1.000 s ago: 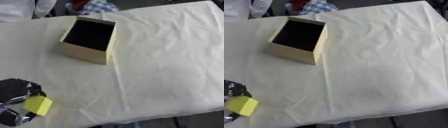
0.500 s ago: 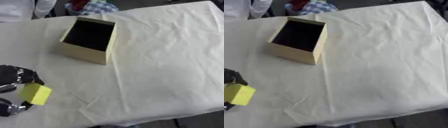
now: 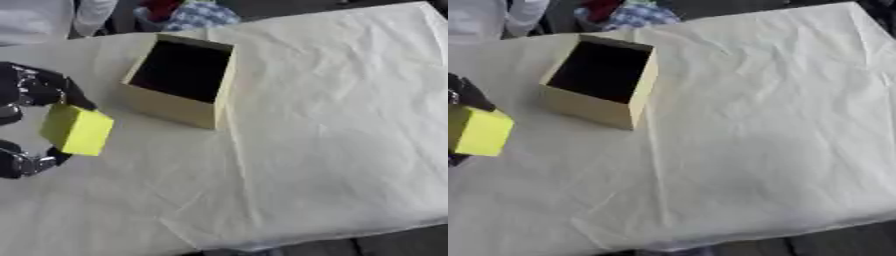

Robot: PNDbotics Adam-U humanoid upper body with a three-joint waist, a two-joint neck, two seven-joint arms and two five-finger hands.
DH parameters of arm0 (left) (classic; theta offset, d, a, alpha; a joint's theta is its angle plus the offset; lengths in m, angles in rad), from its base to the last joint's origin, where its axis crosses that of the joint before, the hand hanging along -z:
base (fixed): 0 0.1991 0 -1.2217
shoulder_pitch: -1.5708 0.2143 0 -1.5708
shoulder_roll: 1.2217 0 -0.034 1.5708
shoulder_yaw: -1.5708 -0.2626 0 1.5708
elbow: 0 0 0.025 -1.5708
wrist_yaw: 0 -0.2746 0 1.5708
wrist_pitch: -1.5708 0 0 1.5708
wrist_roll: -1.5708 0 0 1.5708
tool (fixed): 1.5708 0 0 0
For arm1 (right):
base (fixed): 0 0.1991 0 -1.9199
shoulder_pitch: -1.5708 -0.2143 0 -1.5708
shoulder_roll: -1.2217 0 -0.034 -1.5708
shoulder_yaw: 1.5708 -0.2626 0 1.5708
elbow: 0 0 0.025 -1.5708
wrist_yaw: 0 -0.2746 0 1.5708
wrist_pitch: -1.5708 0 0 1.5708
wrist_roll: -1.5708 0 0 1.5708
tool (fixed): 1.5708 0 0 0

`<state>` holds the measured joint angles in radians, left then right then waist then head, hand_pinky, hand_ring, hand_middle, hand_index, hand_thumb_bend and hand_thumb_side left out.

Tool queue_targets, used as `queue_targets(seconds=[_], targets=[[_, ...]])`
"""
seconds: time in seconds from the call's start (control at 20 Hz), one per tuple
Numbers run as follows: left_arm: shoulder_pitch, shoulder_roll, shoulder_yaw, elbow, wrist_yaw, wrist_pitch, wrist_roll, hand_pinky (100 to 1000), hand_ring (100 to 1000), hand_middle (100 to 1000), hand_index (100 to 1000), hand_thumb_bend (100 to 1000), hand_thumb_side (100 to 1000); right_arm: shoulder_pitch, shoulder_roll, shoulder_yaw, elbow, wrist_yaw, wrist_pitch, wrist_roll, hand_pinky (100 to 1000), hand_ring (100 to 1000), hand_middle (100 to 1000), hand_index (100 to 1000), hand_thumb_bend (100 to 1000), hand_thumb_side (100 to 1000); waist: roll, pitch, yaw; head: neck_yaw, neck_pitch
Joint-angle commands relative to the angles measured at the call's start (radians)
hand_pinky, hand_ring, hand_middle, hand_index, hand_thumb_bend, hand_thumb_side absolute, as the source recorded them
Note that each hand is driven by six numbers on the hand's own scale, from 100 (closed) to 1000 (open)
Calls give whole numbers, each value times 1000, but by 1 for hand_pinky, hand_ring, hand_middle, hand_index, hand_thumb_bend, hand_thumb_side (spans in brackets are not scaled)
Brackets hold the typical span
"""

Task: Pick up objects on the table and place them in the box.

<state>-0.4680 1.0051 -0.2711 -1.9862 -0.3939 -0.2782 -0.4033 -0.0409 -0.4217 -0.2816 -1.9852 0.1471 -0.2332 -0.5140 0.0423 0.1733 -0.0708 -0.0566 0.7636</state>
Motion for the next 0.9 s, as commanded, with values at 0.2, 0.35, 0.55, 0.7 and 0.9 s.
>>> queue_targets(seconds=[0.2,0.35,0.55,0.7,0.9], targets=[[-134,-36,12,-14,93,35,-54,483,620,605,756,100,265,-14,-36,6,-15,-10,-4,15,596,659,506,691,100,897,-7,-10,-18,24,6],[-200,-78,9,1,134,66,-92,474,613,600,747,100,273,-20,-36,7,-15,-13,-8,19,597,659,506,691,100,894,-12,0,-28,37,-3],[-291,-149,6,65,152,78,-135,462,605,594,732,100,283,-29,-35,8,-15,-15,-15,20,597,659,505,692,100,897,-21,20,-40,88,-22],[-364,-217,-5,135,137,72,-162,459,603,595,735,100,291,-38,-31,8,-15,-15,-17,22,596,659,504,691,100,899,-23,38,-42,134,-43],[-462,-301,-15,232,112,57,-177,450,597,591,733,100,303,-52,-25,8,-15,-16,-18,23,595,659,503,691,100,900,-24,62,-41,154,-72]])
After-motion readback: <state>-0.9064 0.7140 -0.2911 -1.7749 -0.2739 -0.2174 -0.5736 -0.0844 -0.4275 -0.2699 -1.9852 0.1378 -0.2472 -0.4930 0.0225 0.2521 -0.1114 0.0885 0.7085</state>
